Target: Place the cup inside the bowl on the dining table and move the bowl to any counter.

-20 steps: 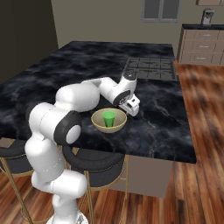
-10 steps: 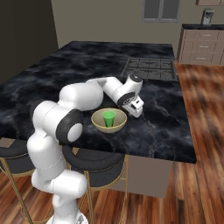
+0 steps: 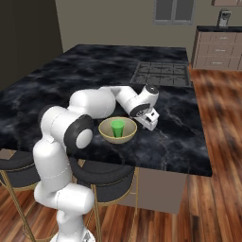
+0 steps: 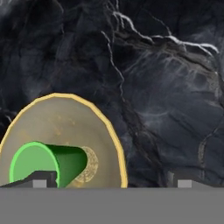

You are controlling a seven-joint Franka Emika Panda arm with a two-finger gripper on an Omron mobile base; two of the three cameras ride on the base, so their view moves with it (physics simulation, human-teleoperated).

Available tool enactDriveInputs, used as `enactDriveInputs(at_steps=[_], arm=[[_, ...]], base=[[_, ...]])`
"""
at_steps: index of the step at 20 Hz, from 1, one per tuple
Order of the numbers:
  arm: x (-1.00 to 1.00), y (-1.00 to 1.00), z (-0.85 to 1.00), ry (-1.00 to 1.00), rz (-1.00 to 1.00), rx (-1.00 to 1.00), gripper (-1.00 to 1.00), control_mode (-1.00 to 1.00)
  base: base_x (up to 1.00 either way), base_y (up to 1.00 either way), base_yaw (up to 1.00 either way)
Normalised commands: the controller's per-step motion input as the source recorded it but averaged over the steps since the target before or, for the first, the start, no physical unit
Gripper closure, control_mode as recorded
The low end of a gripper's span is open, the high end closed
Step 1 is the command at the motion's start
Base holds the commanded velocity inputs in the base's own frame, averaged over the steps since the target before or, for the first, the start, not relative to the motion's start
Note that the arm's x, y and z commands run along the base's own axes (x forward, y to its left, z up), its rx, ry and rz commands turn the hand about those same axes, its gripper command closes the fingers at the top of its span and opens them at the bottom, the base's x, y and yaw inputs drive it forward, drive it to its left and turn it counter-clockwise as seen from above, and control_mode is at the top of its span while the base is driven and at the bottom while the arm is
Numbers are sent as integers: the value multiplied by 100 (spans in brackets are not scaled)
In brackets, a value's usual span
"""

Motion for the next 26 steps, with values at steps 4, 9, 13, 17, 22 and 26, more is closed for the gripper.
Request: enactDriveInputs(at_steps=[4,9,13,17,22,26], arm=[[0,0,-3,0,14,5,-100,-100],[0,0,0,0,16,1,-100,-100],[0,0,0,0,11,0,-100,-100],[5,-1,-12,0,7,0,-100,-100],[10,0,-18,0,6,0,-100,-100],[4,0,-22,0,6,0,-100,-100]], base=[[0,0,0],[0,0,0],[0,0,0],[0,0,0],[0,0,0],[0,0,0]])
